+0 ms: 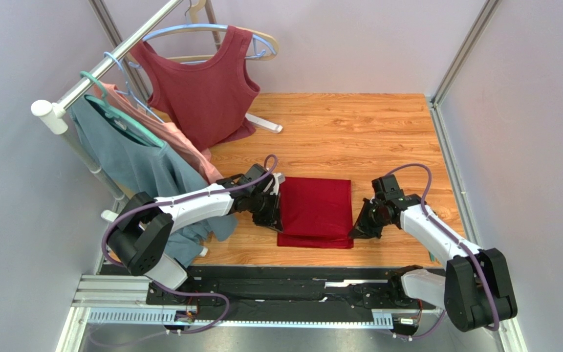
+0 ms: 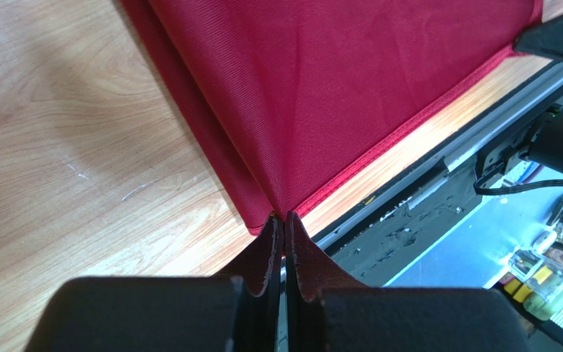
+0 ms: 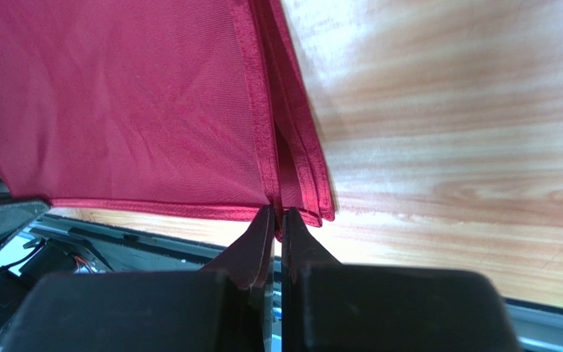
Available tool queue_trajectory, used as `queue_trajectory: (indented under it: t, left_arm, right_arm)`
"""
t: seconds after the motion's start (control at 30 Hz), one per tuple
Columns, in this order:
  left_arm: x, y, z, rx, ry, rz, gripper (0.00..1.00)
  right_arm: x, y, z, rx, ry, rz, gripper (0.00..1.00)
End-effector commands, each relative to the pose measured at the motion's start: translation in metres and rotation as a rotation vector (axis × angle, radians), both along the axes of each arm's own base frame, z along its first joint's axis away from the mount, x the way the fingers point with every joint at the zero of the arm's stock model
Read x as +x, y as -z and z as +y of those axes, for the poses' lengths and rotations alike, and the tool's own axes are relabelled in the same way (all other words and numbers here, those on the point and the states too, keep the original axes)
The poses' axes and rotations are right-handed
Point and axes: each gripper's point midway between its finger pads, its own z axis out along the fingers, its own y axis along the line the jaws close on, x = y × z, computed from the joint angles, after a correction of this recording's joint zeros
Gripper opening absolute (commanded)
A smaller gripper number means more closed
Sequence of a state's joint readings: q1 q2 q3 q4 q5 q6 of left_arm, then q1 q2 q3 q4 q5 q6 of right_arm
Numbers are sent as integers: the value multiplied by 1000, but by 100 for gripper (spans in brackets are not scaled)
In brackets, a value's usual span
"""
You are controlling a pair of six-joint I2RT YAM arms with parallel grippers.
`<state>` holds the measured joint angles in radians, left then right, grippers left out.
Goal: Fold the napkin into a case and place the utensils inside
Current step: Fold the rectangle-folded napkin at the center of the board.
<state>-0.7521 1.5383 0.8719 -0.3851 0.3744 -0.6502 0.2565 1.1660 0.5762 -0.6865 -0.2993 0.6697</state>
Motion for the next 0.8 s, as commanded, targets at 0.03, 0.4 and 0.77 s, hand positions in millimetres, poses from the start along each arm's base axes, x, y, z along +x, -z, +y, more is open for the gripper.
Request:
queue_trajectory:
  t: [0.03,0.4,0.77]
  left_arm:
    - [1,2,1,4,-11,-10,0]
    - [-1,7,-1,0,-9,2,0]
    - [47,11,-24,70,0,-77,0]
  right_arm:
    - [-17,-4,5,30,8,33,0]
    - [-35,19,11,48,8,95,0]
    - [46,26,-7,-91,39,-35,0]
